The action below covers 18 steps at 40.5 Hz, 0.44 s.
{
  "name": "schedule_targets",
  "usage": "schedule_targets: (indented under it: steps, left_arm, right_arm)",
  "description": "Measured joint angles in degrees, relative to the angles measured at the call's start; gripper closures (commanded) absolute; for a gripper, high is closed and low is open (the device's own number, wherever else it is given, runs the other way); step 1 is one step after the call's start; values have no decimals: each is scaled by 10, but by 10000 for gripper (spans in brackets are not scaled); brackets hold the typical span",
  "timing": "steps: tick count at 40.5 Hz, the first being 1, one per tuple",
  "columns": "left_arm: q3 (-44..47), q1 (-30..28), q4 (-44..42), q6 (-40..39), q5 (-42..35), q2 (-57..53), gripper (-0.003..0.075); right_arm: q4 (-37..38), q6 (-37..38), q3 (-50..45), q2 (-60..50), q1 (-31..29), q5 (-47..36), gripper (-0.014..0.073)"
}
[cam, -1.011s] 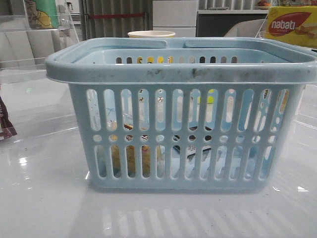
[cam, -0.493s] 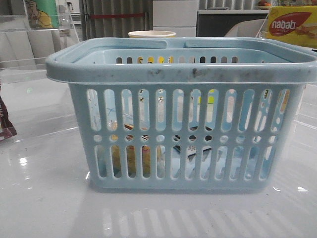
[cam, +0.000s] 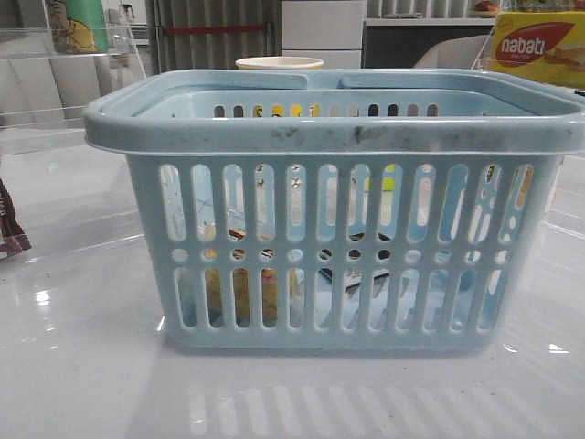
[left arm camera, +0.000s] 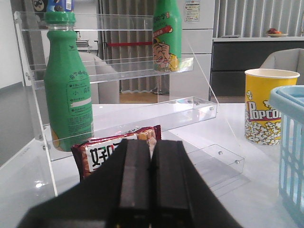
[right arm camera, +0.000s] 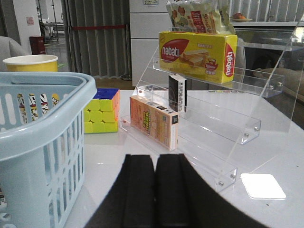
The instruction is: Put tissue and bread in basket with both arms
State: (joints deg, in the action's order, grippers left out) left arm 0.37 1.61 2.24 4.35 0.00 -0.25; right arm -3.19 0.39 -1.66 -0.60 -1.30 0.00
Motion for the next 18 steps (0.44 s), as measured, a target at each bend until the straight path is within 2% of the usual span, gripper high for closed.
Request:
schedule_targets:
  steps: [18]
  left_arm:
    - [0, 0, 0, 0, 0, 0, 627]
  right_arm:
    - [-1, -4, 0, 0, 0, 0, 545]
